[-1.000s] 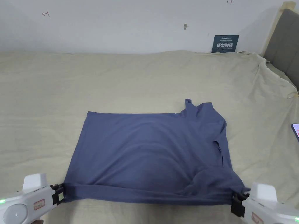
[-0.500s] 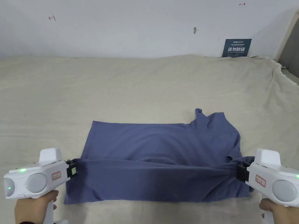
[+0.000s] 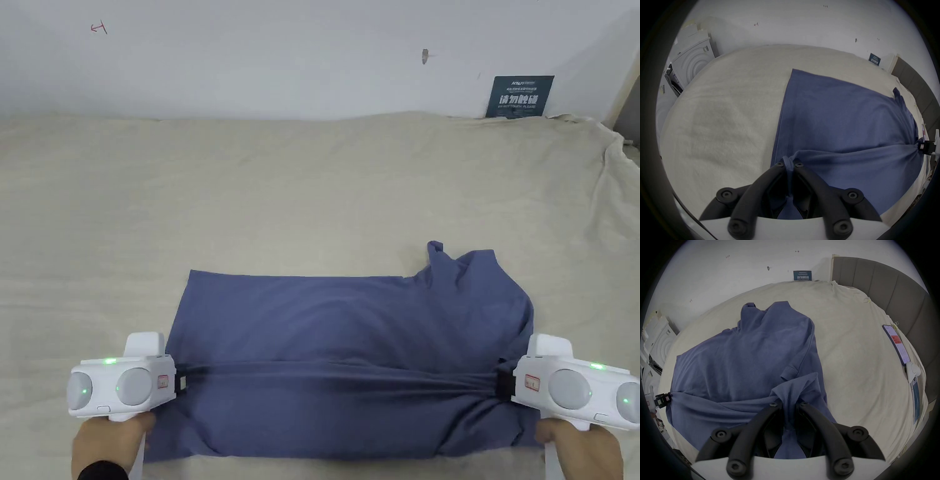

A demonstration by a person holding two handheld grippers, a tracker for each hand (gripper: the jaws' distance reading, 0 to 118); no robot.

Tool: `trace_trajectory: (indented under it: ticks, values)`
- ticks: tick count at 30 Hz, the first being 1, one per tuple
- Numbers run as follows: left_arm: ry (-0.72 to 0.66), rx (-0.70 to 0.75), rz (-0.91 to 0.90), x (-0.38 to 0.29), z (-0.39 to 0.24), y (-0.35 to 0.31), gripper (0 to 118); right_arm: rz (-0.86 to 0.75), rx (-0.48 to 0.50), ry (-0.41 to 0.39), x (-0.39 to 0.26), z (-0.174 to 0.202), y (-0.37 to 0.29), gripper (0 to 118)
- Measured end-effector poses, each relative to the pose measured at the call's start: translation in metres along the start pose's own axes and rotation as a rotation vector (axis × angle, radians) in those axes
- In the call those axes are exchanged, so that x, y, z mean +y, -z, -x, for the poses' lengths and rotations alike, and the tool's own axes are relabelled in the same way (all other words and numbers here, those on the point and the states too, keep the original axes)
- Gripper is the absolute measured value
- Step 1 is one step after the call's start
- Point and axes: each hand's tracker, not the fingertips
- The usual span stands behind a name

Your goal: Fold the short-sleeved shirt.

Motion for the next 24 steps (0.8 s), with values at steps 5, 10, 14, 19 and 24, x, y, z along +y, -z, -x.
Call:
trace_trajectory:
  ticks: [5, 10, 14, 19, 24]
  values:
    - [-0.007, -0.001, 0.010, 0.006, -0.004, -0.014, 40, -0.029, -0.006, -0.005, 0.001, -0.001, -0.019, 48]
    - [-0.117, -0.070, -0.127, 0.014, 0.001, -0.070, 104, -0.230, 0.052, 0.022, 0.007, -0.005, -0.083, 76]
    - [-0.085, -0.092, -0.232, 0.010, 0.001, -0.125, 104, -0.368, 0.088, 0.025, -0.001, -0.003, -0.148, 76]
    - [-0.043, -0.094, -0.352, -0.014, 0.002, -0.179, 100, -0.488, 0.086, -0.029, -0.027, 0.003, -0.204, 76]
    - [-0.017, -0.105, -0.461, -0.045, 0.004, -0.213, 75, -0.555, 0.062, -0.071, -0.057, 0.008, -0.231, 74]
